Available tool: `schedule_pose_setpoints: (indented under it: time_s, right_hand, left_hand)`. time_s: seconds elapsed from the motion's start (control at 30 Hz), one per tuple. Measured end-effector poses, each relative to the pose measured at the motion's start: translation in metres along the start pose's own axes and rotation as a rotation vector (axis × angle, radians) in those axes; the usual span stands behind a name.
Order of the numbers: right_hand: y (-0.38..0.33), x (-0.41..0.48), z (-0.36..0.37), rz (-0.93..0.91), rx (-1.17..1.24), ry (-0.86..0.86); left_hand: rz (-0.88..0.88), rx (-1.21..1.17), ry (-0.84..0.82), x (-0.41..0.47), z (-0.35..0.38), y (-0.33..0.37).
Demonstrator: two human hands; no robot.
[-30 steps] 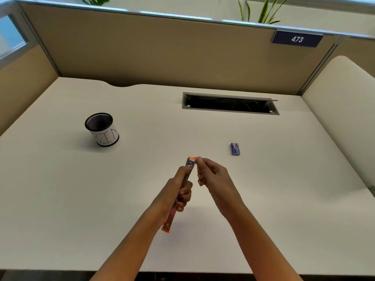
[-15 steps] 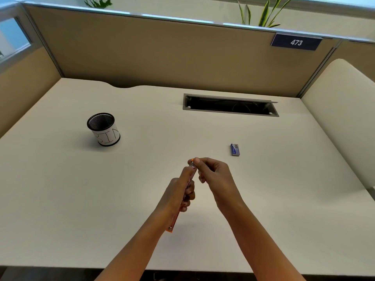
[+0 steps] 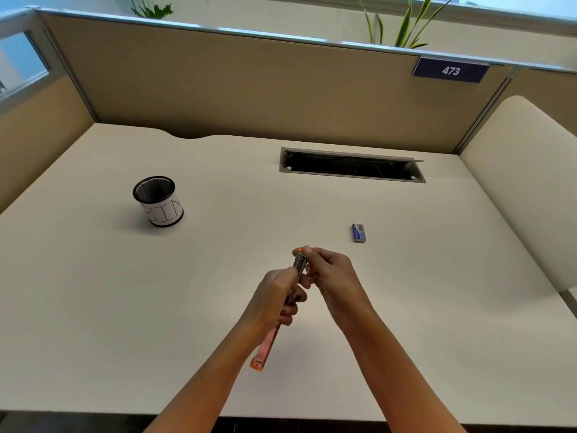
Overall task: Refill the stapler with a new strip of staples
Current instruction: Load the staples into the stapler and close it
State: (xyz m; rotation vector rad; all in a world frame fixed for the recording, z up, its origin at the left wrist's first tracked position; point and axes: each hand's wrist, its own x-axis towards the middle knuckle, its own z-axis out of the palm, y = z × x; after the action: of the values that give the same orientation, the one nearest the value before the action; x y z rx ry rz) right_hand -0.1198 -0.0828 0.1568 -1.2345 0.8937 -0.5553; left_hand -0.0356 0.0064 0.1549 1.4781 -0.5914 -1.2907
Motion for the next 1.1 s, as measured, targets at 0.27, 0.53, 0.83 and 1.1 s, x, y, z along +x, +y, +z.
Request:
schedule_pose_setpoints:
  time_s: [0.27,0.53,0.83,1.1]
  right_hand:
    - [-0.004,0.001,-0.003,0.04,0.09,-0.004]
    - [-0.004,0.005,-0.002,-0.011,-0.025,0.048]
    - [-0.007,0.016,-0.015,-0.001,0.041,0.119]
    - [0.002,0.027,-0.027,-0.028,-0.046,0.264]
  left_hand:
    - [0.103,-0.033,-0.091,-0.002,0.0,-0.011]
    - [-0.049,-0.139,0.015,0.004,0.0,-0.005]
    - [-0.196,-0.156,-0.023,0.003,-0.008,-0.011]
    - [-0.264,-0.205,-0.01,0.005,-0.009,-0.009]
